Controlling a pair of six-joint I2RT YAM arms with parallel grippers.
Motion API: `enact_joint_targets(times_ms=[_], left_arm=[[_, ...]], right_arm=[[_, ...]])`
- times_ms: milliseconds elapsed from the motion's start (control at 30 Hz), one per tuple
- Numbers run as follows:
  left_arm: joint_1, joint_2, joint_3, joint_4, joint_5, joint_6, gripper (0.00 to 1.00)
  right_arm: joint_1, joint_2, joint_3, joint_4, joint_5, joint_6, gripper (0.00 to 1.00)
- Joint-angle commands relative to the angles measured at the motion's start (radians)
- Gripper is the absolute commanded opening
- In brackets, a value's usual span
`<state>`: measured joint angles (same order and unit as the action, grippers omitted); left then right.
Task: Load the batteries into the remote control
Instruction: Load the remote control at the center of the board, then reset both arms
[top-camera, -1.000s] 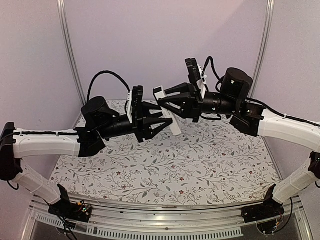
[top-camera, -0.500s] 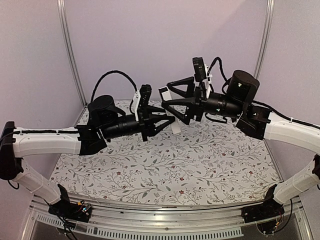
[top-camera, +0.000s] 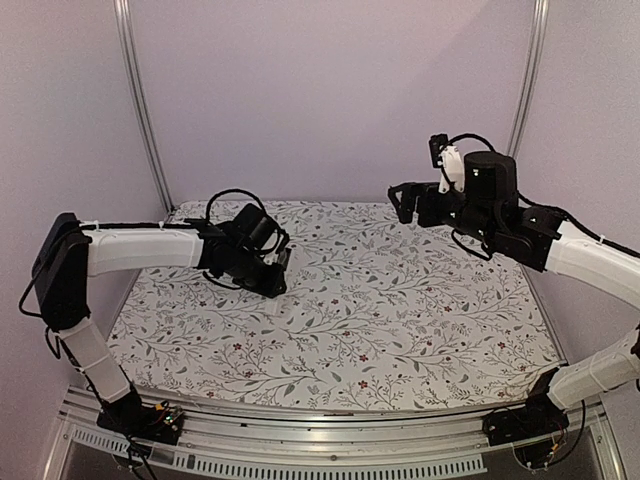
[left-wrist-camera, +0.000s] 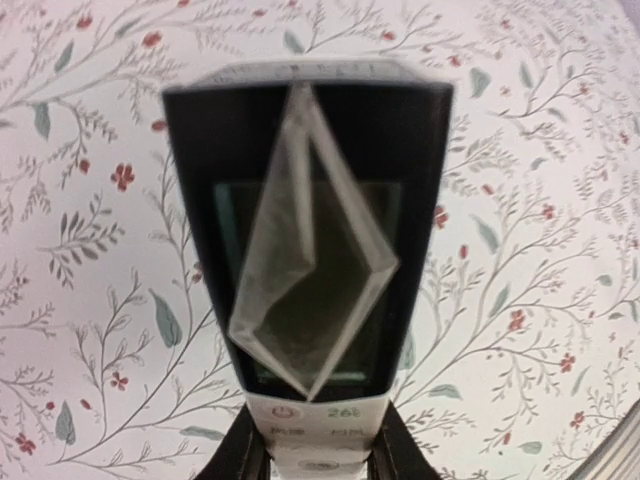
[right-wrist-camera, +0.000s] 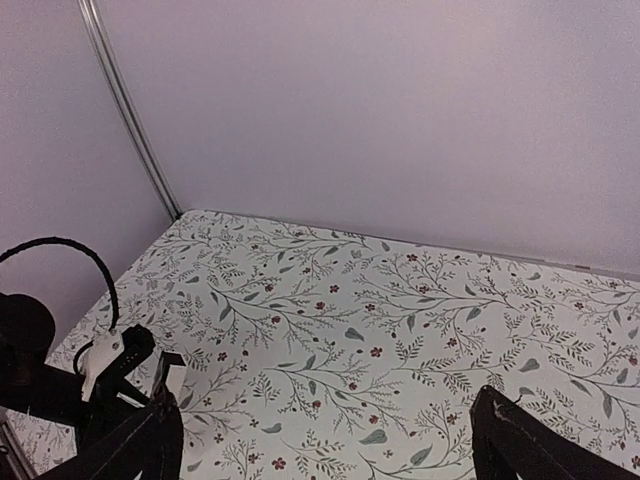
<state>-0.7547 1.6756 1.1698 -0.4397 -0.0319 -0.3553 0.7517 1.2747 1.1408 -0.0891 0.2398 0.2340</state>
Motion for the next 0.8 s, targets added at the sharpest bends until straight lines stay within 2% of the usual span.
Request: enact_joint_targets(times_ms=[0, 100, 267, 400, 433, 500, 567, 600, 767], left_arm=[[0.067, 0.067, 0.027, -0.187, 0.016, -0.047, 0.00], [0.089, 0.178, 0.108, -0.305, 0.064, -0.008, 0.07], [0.092, 0.333, 0.246, -0.485, 0.035, 0.041, 0.19], [0.093, 0.389, 0.270, -0.495, 0.070, 0.056, 0.39], [0.093, 0.396, 0.270, -0.492, 0.077, 0.058, 0.46], [0.093, 0.398, 0.270, -0.480, 0.089, 0.059, 0.78], [0.092, 0.377, 0.267, -0.455, 0.102, 0.058, 0.96], [0.092, 0.355, 0.264, -0.435, 0.101, 0.053, 0.99], [0.092, 0.141, 0.203, -0.245, 0.109, 0.046, 1.00]], right_arm=[[0.005, -0.005, -0.031, -0.150, 0.195, 0.026, 0.99], [0.005, 0.008, -0.036, -0.199, 0.230, 0.015, 0.99], [0.005, 0.015, -0.062, -0.208, 0.245, 0.018, 0.99], [0.005, 0.015, -0.073, -0.212, 0.249, 0.016, 0.99], [0.004, 0.013, -0.075, -0.213, 0.251, 0.015, 0.99], [0.005, 0.011, -0.080, -0.215, 0.255, 0.011, 0.99], [0.003, 0.010, -0.083, -0.217, 0.257, 0.007, 0.99], [0.001, 0.010, -0.085, -0.217, 0.260, 0.007, 0.99], [-0.088, 0.013, -0.124, -0.198, 0.174, 0.025, 0.99]])
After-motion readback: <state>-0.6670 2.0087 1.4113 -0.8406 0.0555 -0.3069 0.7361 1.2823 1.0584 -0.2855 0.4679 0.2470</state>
